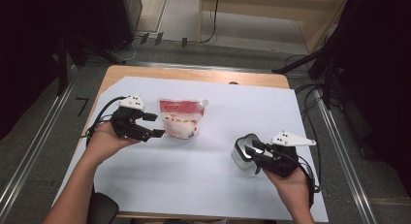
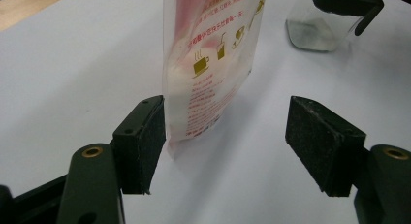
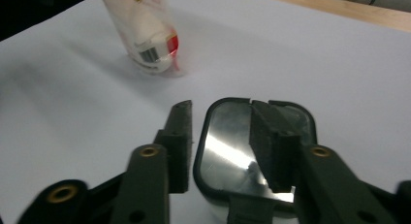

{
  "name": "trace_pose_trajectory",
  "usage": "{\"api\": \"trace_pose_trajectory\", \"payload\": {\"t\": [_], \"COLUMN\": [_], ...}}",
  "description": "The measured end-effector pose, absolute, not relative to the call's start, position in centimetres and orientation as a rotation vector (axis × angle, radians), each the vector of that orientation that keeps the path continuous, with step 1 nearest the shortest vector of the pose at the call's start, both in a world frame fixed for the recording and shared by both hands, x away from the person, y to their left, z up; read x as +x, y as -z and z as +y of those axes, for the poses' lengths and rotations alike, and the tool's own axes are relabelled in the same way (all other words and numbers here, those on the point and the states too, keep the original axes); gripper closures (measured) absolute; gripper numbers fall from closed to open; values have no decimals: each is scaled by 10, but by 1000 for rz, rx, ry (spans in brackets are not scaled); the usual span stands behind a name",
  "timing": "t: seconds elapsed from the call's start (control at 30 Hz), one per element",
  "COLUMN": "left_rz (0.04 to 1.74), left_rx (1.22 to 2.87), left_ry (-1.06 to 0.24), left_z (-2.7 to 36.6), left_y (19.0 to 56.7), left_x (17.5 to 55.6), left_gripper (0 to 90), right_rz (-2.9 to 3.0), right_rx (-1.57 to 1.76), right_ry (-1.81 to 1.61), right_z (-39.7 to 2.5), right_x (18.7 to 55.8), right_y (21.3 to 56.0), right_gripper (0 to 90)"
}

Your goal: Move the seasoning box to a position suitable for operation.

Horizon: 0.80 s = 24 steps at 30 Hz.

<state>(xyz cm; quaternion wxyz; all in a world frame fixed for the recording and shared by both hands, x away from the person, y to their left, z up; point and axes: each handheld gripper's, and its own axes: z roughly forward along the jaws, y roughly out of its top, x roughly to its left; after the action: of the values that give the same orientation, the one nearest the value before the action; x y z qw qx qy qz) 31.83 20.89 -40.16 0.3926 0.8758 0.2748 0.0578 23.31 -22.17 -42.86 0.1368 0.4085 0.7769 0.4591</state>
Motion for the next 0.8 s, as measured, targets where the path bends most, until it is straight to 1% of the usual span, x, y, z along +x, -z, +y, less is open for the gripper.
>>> {"api": "trace_pose_trajectory", "payload": {"t": [0.03, 0.07, 0.1, 0.13, 0.17, 0.2, 0.3, 0.5, 0.63, 0.8], "left_rz": [700, 698, 698, 701, 701, 700, 696, 689, 680, 670], "left_rx": [2219, 2221, 2219, 2214, 2214, 2214, 2211, 2218, 2215, 2220], "left_ry": [-147, -141, -142, -144, -144, -146, -143, -132, -124, -119], "left_z": [209, 210, 210, 210, 210, 210, 210, 208, 205, 203], "left_y": [401, 401, 401, 400, 400, 400, 400, 400, 399, 401], "left_x": [318, 318, 318, 317, 317, 316, 315, 313, 312, 311], "left_gripper": [320, 320, 320, 321, 321, 321, 321, 321, 322, 324], "right_rz": [2249, 2254, 2275, 2285, 2285, 2299, 2315, 2365, 2403, 2414], "right_rx": [1182, 1184, 1167, 1166, 1166, 1159, 1162, 1172, 1205, 1186], "right_ry": [-1329, -1318, -1312, -1316, -1316, -1315, -1316, -1259, -1240, -1212], "right_z": [-222, -220, -220, -220, -220, -220, -221, -225, -230, -231], "right_x": [233, 231, 227, 225, 225, 222, 220, 209, 211, 213], "right_y": [429, 430, 434, 435, 435, 437, 439, 456, 464, 467], "right_gripper": [663, 701, 777, 829, 829, 891, 900, 900, 900, 900]}}
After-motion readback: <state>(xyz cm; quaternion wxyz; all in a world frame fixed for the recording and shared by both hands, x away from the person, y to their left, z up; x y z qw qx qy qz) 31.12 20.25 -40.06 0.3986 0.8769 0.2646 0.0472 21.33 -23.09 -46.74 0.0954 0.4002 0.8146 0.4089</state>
